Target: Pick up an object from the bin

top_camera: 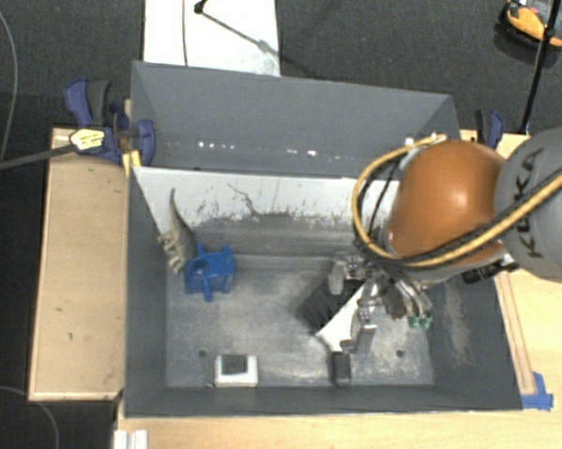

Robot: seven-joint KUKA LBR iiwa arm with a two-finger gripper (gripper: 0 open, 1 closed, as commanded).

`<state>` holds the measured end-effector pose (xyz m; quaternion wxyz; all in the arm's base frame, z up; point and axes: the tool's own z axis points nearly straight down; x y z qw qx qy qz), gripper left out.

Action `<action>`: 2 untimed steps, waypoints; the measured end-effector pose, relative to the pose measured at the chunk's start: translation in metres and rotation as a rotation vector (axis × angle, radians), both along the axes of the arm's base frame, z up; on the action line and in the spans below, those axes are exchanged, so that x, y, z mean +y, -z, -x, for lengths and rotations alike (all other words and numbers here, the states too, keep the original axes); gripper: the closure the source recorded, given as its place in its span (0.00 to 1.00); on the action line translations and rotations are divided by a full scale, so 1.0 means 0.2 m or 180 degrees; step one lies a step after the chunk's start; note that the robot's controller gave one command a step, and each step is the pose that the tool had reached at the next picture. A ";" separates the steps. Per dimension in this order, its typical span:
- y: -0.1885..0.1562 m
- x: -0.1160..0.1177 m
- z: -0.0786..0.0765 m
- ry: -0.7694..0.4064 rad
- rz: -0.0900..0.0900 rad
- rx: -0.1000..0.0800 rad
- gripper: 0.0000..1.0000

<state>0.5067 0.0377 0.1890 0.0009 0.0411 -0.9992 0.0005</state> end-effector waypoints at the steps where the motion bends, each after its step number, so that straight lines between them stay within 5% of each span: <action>1: 0.13 -0.09 -0.01 -0.0315 -0.0012 -0.0020 0.00; 2: 0.33 -0.30 0.03 -0.0576 -0.0004 -0.0016 0.00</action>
Offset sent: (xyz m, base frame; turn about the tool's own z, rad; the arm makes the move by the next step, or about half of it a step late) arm -0.0100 -0.0693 -0.0769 -0.1885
